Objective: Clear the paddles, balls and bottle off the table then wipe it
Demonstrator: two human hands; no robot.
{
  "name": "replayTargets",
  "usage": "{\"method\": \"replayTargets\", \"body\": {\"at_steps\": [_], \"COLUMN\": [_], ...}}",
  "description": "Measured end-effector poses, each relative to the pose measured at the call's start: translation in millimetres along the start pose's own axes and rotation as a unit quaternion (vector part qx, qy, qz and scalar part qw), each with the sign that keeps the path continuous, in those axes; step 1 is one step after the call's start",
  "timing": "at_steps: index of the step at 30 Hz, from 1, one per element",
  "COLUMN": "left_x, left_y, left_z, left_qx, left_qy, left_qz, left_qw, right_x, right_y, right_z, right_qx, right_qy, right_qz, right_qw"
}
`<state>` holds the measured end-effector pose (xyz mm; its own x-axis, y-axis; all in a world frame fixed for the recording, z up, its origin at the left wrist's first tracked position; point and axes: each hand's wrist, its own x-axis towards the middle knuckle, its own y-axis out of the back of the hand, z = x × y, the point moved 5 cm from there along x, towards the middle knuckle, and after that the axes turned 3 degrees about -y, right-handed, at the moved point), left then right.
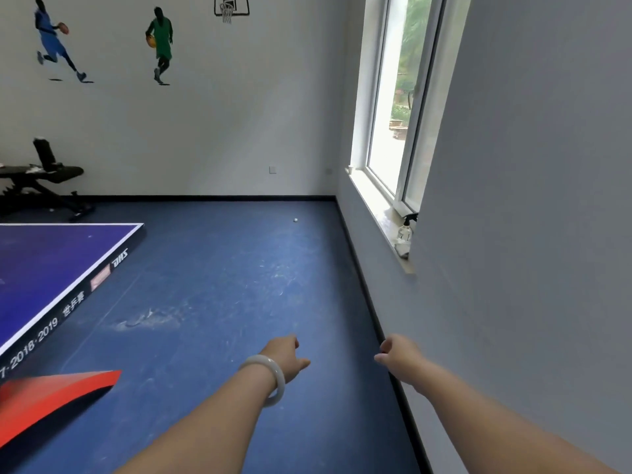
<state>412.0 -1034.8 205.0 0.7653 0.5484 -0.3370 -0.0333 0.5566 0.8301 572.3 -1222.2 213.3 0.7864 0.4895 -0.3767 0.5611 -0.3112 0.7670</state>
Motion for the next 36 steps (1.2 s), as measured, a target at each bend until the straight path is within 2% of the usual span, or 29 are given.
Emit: {"method": "replayTargets", "body": {"at_steps": [10,16,21,27,36], "left_x": [213,346,445,547,747], "left_y": [57,96,126,134,164], "left_z": [23,45,69,80,134], "left_qx": [0.015,0.007,-0.001,0.013,0.041], "left_qy": [-0.032,-0.012,-0.013,-0.006,-0.109], "left_qz": [-0.043,-0.029,-0.021,-0.069,-0.122], "left_qw": [0.998,0.999,1.0,0.998,0.986], "right_x": [191,338,439,531,669], "right_y": [42,87,110,123,156], "right_z": [-46,-77,-97,-109,-110], "right_qx": [0.071,0.088,0.089,0.069,0.144], "right_qy": [-0.057,-0.042,-0.045,-0.076,-0.188], "right_qz": [0.017,0.022,0.01,-0.011,0.046], "right_qw": [0.996,0.995,0.995,0.995,0.97]}}
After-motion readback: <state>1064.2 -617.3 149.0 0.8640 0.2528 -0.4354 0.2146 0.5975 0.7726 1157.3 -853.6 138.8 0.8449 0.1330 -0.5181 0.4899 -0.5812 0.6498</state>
